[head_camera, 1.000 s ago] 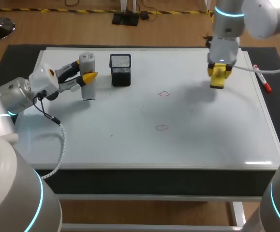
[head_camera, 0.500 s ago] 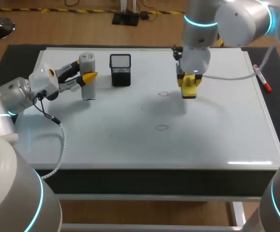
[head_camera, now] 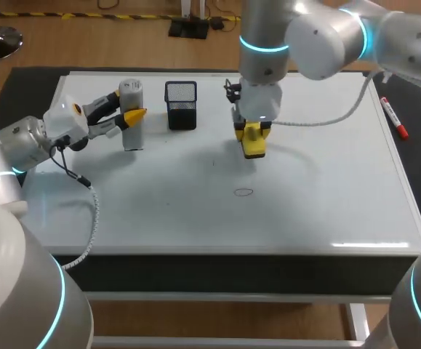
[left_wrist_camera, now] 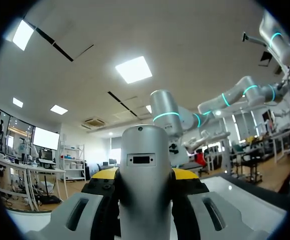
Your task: Pick up the inspection probe, press it on each red-marked spot on the whiteboard one by one, put down the probe, pick up the eraser, and wipe off all the red marks.
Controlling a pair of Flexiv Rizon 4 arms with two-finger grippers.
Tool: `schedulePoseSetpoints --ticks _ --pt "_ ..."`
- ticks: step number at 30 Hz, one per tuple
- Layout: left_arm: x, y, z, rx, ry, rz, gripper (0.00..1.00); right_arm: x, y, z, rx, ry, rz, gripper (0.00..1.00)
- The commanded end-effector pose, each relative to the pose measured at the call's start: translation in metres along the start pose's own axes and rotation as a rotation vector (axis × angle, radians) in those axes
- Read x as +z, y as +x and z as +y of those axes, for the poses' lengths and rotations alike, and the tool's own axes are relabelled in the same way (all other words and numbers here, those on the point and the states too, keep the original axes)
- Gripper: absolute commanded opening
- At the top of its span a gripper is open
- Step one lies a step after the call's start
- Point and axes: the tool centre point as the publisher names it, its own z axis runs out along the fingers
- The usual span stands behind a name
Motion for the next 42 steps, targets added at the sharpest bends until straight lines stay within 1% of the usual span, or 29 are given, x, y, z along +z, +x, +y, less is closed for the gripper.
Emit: schedulePoseSetpoints --ticks 1,5,12,23,34,42 --pt "0.0 -0.001 0.001 0.0 0.004 0.002 0.0 0.006 -0.015 -0.011 -0.011 -0.015 0.023 0.0" --pt "0.0 -0.001 0.001 0.0 0.004 0.002 0.0 0.009 -0.021 -0.017 -0.018 -0.022 -0.001 0.0" --pt "0.0 -0.001 0.001 0.0 0.004 0.002 0.0 0.015 -0.025 -0.022 -0.02 -0.04 -0.005 0.0" --pt "0.0 -0.001 0.001 0.0 0.004 0.002 0.0 0.025 -0.016 -0.029 -0.01 -0.049 0.019 0.0" --pt "0.0 -0.001 0.001 0.0 0.004 0.002 0.0 0.032 0.006 -0.033 0.035 -0.05 0.031 0.0" --pt "0.0 -0.001 0.001 0.0 0.004 0.002 0.0 0.036 0.029 -0.038 0.078 -0.048 0.038 0.0"
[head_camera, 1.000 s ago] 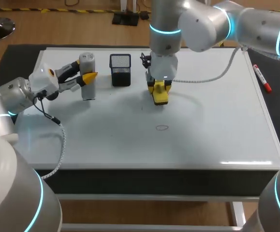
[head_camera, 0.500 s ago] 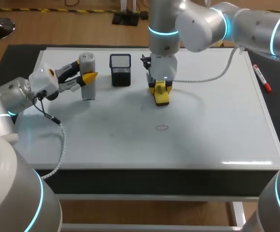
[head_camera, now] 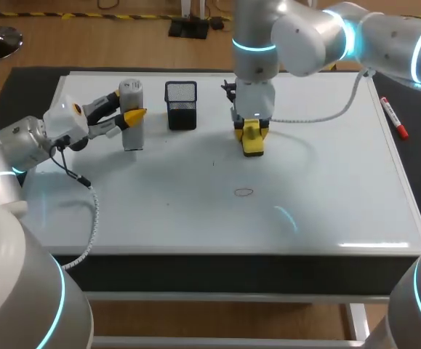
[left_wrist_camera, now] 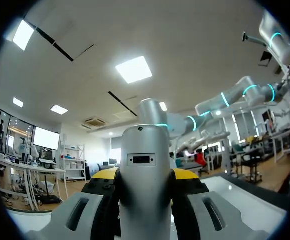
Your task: Pick up the inspection probe, press it on each red-marked spot on the whiteboard one by one, put down the probe, pick up the eraser, and wipe off all the red marks.
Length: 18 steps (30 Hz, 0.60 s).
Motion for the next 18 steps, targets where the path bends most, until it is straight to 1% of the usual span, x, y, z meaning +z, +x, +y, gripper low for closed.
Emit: schedulePoseSetpoints --ticks 1,14,16,18 --pt "0.0 -0.001 0.001 0.0 0.004 0.002 0.0 0.005 0.014 -0.002 0.009 0.0 -0.002 0.0" --pt "0.0 -0.001 0.001 0.0 0.004 0.002 0.0 0.006 0.043 -0.011 0.059 0.003 0.008 0.0" --pt "0.0 -0.001 0.001 0.0 0.004 0.002 0.0 0.003 0.047 -0.012 0.072 0.007 0.005 0.0" --pt "0.0 -0.001 0.001 0.0 0.004 0.002 0.0 -0.005 0.052 -0.011 0.088 0.005 -0.013 0.0"
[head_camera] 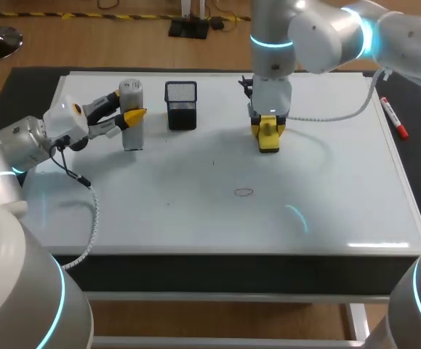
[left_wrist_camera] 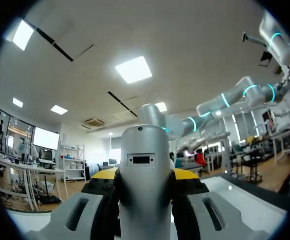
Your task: Pick up the inspection probe, press it on each red-marked spot on the whiteboard one by one, put down the probe, pick up the eraser, and wipe off all the red marks.
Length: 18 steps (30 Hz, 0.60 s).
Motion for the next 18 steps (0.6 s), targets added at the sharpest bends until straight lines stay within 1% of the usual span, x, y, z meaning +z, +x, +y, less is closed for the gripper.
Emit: schedulePoseSetpoints --ticks 1,5,8,13,16,18 --pt "0.0 -0.001 0.001 0.0 0.004 0.002 0.0 -0.01 0.015 -0.002 0.019 -0.001 -0.034 0.0" --pt "0.0 -0.001 0.001 0.0 0.004 0.002 0.0 -0.029 0.035 -0.009 0.039 0.02 -0.056 0.0" --pt "0.0 -0.001 0.001 0.0 0.004 0.002 0.0 -0.039 0.051 -0.016 0.058 0.039 -0.052 0.0" --pt "0.0 -0.001 0.001 0.0 0.004 0.002 0.0 -0.045 0.077 -0.03 0.11 0.034 -0.044 0.0" --pt "0.0 -0.001 0.001 0.0 0.004 0.002 0.0 -0.047 0.092 -0.041 0.15 -0.003 -0.083 0.0" --pt "0.0 -0.001 0.001 0.0 0.004 0.002 0.0 -0.051 0.098 -0.046 0.156 0.005 -0.077 0.0"
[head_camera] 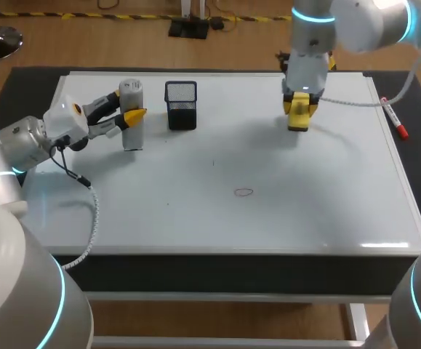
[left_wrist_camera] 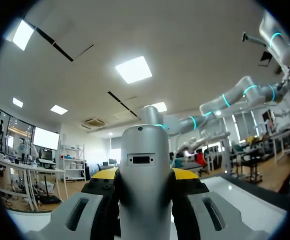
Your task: Pick up the inspection probe, press it on each red-marked spot on the whiteboard one by one, put down the probe, pick up the eraser, and wipe off all the red marks.
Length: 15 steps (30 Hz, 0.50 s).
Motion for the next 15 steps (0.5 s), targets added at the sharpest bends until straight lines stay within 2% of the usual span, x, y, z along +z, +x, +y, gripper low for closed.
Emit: schedulePoseSetpoints --ticks 1,9,15 --pt "0.0 -0.001 0.001 0.0 0.004 0.002 0.0 -0.009 0.019 -0.018 0.005 -0.017 -0.017 0.0" --pt "0.0 -0.001 0.001 0.0 0.004 0.002 0.0 -0.018 0.031 -0.03 0.027 0.016 0.014 0.0" --pt "0.0 -0.001 0.001 0.0 0.004 0.002 0.0 -0.018 0.031 -0.03 0.027 0.016 0.014 0.0"
